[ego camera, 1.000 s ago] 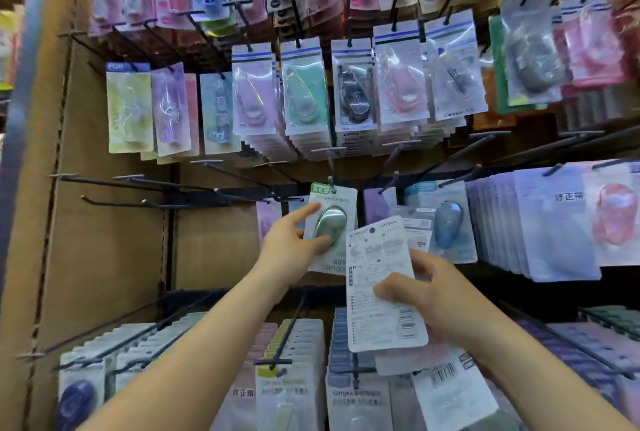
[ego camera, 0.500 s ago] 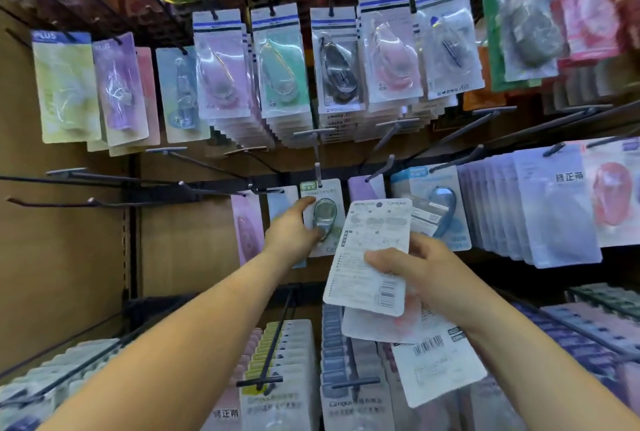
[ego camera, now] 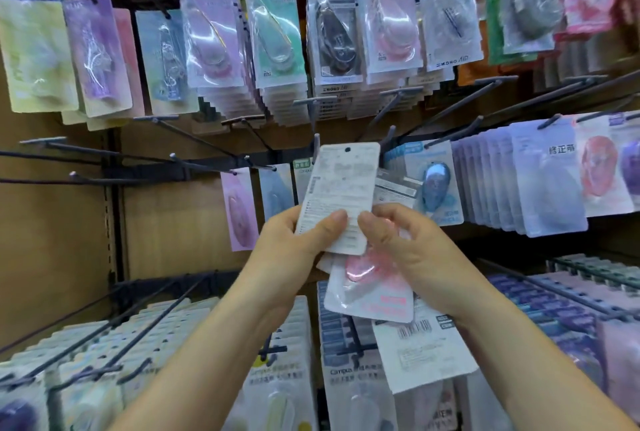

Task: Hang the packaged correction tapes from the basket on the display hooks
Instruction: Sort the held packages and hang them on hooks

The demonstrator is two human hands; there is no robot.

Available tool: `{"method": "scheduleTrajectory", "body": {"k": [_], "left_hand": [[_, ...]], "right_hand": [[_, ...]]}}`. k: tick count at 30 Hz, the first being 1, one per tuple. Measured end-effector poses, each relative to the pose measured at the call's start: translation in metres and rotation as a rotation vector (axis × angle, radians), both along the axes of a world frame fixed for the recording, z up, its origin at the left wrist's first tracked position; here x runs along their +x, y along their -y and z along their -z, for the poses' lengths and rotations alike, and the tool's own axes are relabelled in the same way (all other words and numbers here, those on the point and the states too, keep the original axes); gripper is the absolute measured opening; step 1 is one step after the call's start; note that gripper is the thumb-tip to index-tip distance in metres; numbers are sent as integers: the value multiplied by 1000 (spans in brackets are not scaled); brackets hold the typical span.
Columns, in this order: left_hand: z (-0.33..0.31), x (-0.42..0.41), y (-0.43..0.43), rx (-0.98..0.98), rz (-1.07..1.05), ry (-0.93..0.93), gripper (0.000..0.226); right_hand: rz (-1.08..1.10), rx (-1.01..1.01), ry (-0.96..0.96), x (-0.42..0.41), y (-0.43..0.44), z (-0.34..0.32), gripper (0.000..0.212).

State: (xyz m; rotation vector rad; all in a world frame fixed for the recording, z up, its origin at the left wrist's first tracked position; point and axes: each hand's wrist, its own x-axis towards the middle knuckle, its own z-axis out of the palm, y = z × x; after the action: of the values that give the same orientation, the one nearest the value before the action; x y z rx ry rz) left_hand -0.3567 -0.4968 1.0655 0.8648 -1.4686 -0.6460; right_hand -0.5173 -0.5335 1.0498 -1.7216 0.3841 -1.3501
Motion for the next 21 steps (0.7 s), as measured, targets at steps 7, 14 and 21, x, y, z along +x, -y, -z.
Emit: {"method": "scheduleTrajectory", "body": {"k": [7, 14, 21], "left_hand": [[6, 8, -8, -174, 61, -105, 35], [10, 26, -3, -825, -399, 348, 48], [15, 33, 8, -681, -350, 348, 69]], "right_hand": [[111, -49, -77, -9, 3, 8, 39], [85, 67, 75, -15, 13, 3, 10], [-40, 154, 184, -10, 4, 1, 17]]}}
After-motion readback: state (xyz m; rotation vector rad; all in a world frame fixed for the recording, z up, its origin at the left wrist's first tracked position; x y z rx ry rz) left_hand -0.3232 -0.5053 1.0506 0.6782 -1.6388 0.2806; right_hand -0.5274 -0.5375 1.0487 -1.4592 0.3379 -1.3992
